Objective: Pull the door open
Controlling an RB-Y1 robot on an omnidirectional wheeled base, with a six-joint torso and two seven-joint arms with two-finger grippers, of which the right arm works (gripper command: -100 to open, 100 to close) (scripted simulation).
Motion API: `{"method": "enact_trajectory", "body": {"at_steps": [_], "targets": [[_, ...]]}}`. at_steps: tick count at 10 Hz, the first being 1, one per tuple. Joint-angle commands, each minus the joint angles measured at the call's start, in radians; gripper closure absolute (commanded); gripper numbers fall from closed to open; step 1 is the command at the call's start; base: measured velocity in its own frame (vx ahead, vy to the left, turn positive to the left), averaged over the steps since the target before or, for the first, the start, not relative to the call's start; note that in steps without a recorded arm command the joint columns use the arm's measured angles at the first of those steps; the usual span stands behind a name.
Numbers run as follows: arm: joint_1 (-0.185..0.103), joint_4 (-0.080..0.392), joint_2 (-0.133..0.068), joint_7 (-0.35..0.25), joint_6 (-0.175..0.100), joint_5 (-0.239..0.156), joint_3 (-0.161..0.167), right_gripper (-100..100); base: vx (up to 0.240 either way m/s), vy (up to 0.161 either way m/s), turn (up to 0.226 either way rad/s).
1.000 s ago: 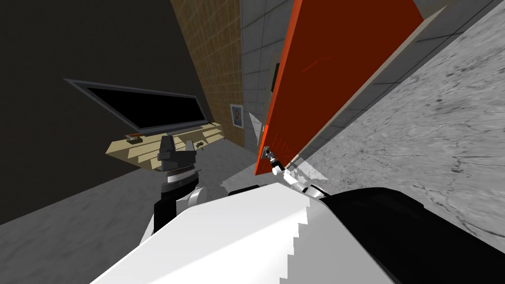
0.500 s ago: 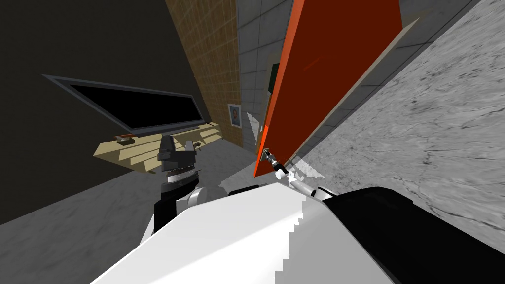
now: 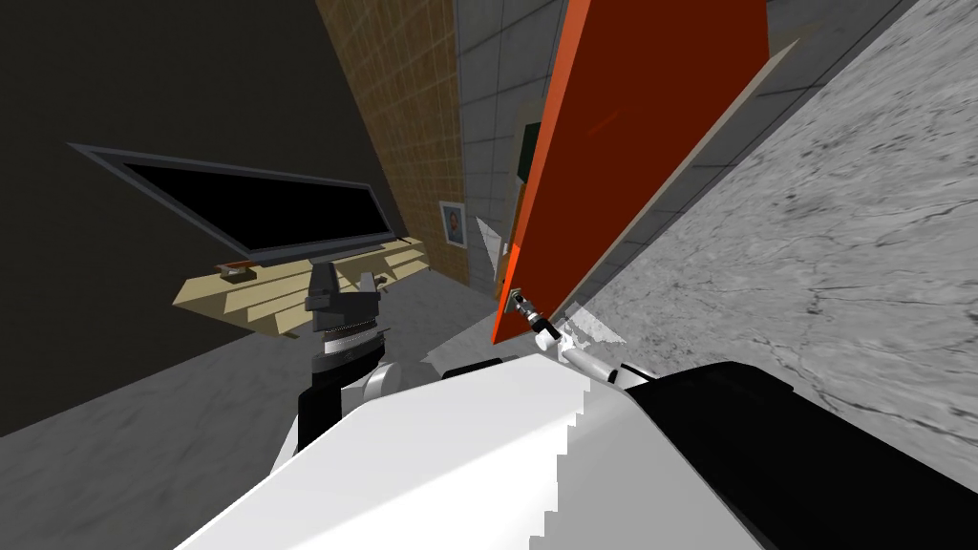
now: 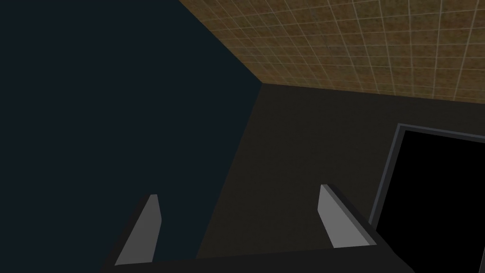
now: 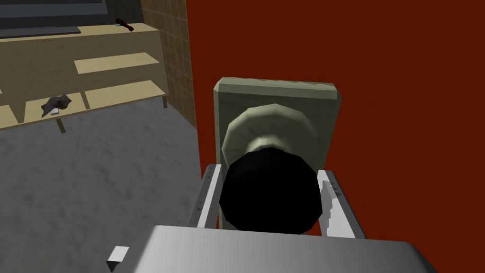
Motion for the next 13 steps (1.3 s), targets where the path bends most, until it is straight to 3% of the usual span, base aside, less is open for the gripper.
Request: {"method": "enact_trajectory", "body": {"at_steps": [1, 5, 6, 8, 13], "targets": [[-0.002, -0.002, -0.004, 0.002, -0.004, -0.002, -0.010, 100, -0.004, -0.009, -0.026], [-0.002, -0.002, -0.004, 0.002, -0.004, -0.002, -0.010, 100, -0.001, -0.002, -0.005], [0.011, -0.002, -0.024, -0.020, -0.036, 0.012, 0.024, 100, -0.003, -0.006, -0.017], [0.034, -0.015, -0.062, -0.045, -0.081, 0.025, 0.051, 100, -0.006, -0.013, -0.036], [0.107, -0.054, -0.182, -0.123, -0.224, 0.066, 0.138, 100, -0.013, -0.027, -0.077]]}}
